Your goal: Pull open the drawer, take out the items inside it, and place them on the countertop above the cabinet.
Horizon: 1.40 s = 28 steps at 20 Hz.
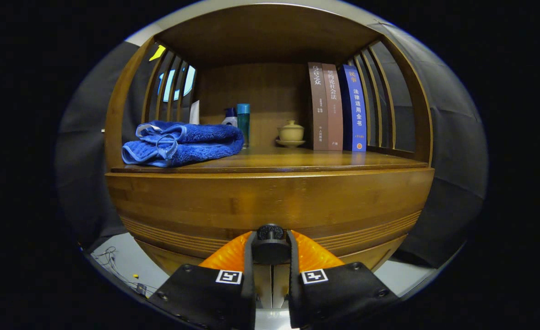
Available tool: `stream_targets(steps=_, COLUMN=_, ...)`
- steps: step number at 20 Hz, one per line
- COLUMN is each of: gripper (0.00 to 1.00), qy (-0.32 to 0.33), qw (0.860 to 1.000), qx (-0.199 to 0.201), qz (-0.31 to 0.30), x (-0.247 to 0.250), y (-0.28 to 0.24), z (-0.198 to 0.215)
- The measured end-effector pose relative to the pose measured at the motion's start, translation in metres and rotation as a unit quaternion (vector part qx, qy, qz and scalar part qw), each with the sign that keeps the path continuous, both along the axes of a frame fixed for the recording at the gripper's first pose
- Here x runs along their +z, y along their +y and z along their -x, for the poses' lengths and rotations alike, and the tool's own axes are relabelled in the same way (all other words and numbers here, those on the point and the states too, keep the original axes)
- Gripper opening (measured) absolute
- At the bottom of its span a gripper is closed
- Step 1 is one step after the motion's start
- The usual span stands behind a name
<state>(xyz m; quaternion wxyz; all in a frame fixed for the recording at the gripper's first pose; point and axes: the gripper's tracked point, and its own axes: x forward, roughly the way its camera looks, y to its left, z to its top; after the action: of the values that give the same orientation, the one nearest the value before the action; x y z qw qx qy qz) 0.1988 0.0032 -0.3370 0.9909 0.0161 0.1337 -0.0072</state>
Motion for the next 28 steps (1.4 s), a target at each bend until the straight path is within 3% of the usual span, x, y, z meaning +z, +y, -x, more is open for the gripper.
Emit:
stream_targets(steps=18, gripper=0.32, qy=0.005, qw=0.999, qx=0.020, qz=-0.027, x=0.014, y=-0.007, z=0.143)
stream_targets(steps=28, gripper=0.32, qy=0.009, qw=0.999, qx=0.016, qz=-0.031, x=0.006, y=-0.010, z=0.165)
